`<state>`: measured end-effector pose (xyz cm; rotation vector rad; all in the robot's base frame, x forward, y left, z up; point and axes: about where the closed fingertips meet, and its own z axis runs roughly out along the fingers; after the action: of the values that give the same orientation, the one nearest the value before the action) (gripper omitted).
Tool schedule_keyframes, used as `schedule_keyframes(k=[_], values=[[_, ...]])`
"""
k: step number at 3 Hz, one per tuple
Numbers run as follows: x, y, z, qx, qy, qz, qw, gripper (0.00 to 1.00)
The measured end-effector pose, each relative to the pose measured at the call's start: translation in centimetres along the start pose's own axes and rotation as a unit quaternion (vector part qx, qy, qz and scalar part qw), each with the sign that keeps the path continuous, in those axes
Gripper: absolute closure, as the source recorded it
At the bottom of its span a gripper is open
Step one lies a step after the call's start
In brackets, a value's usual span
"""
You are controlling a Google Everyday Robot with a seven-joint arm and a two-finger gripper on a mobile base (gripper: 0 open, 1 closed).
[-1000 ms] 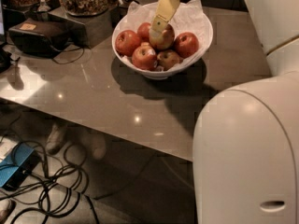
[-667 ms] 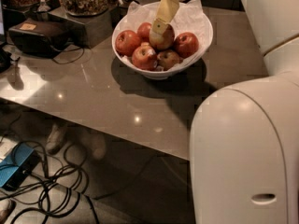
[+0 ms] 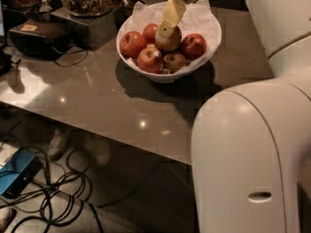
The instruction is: Pick apple from white bowl
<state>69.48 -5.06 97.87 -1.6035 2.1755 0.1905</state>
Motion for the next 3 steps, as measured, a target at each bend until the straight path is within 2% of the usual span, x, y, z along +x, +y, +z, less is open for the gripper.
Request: schedule_keyframes(k=[1,2,3], values=[[0.09,-0.16,0.52,-0.003,0.0,0.0,1.0,0.1],[0.26,-0.38,1.11,-0.005,0.006,-0.001,1.0,0.27],[0.68,-0.76,1.44,-0.002,0.015,-0.005,0.9999,0.21]])
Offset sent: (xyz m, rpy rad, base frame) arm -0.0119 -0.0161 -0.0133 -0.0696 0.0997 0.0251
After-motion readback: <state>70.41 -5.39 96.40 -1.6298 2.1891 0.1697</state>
